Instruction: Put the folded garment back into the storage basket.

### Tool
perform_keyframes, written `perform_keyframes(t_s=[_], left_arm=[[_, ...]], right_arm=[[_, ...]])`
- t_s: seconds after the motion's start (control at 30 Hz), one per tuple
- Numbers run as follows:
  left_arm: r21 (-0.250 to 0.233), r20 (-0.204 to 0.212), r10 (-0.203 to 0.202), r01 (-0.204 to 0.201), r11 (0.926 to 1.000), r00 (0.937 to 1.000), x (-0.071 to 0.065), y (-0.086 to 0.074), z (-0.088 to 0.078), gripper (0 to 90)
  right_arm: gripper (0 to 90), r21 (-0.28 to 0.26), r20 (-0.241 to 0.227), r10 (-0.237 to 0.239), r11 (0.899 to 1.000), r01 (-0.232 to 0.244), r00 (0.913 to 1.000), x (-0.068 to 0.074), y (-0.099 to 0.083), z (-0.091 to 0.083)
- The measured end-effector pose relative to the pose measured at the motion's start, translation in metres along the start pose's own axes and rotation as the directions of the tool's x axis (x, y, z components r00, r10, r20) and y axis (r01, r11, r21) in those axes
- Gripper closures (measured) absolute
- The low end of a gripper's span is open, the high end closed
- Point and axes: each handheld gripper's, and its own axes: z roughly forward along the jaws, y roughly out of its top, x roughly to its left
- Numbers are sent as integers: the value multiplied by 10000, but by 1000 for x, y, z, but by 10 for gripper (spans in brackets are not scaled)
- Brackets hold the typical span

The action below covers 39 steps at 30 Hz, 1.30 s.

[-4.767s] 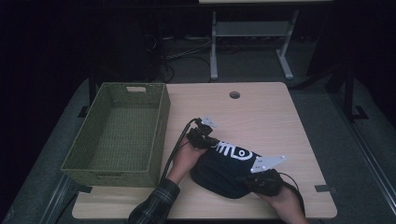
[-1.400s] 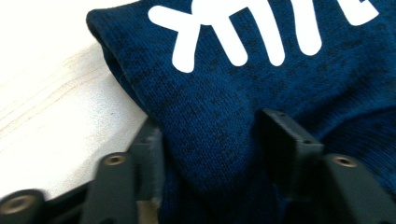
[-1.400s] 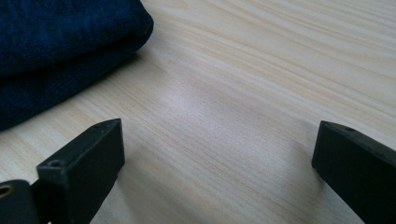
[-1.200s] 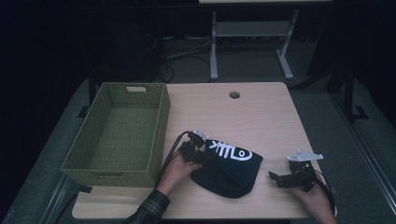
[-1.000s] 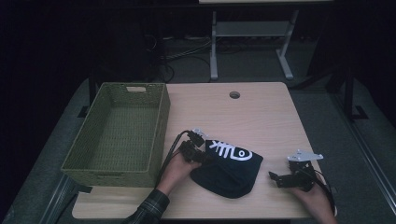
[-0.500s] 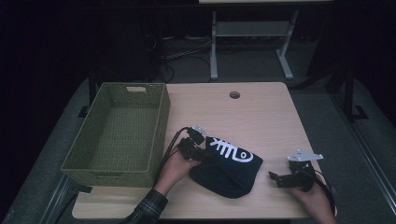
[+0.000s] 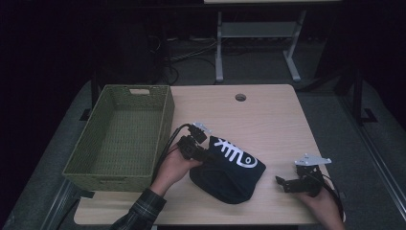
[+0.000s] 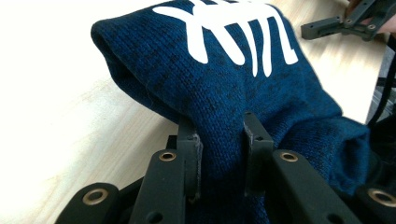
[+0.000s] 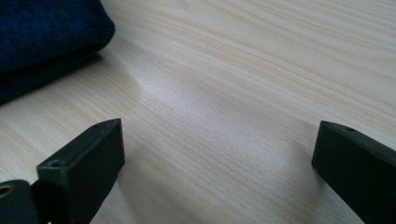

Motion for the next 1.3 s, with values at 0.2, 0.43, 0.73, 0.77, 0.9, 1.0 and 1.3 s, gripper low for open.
perform_keyframes(t_s=[0.2, 0.43, 0.73, 0.77, 0.9, 1.0, 1.3], left_arm=[[143, 59, 92, -92, 9999, 9999, -1, 10, -20, 739], [201, -74, 205, -204, 9996, 9998, -3, 20, -43, 739], [194, -363, 439, -433, 9989, 9984, 0, 28, -73, 739], [134, -423, 368, -363, 9993, 9984, -1, 29, -76, 739], [33, -582, 367, -366, 9993, 9976, 0, 31, -91, 739], [-47, -727, 399, -403, 9992, 9966, 0, 32, -102, 739], [-284, -929, 240, -267, 9992, 9954, 3, 31, -131, 738]], right_arm=[[21, -20, 5, -35, 10000, 35, 10000, 0, 0, 0], [22, -4, -17, 5, 10000, -5, 10000, 0, 0, 0], [22, -8, -20, 2, 10000, -2, 10000, 0, 0, 0], [22, -6, -21, 2, 10000, -2, 10000, 0, 0, 0], [22, 3, -13, 0, 10000, 0, 10000, 0, 0, 0], [22, -10, -8, 4, 10000, -4, 10000, 0, 0, 0], [22, -11, -9, 7, 10000, -7, 10000, 0, 0, 0]])
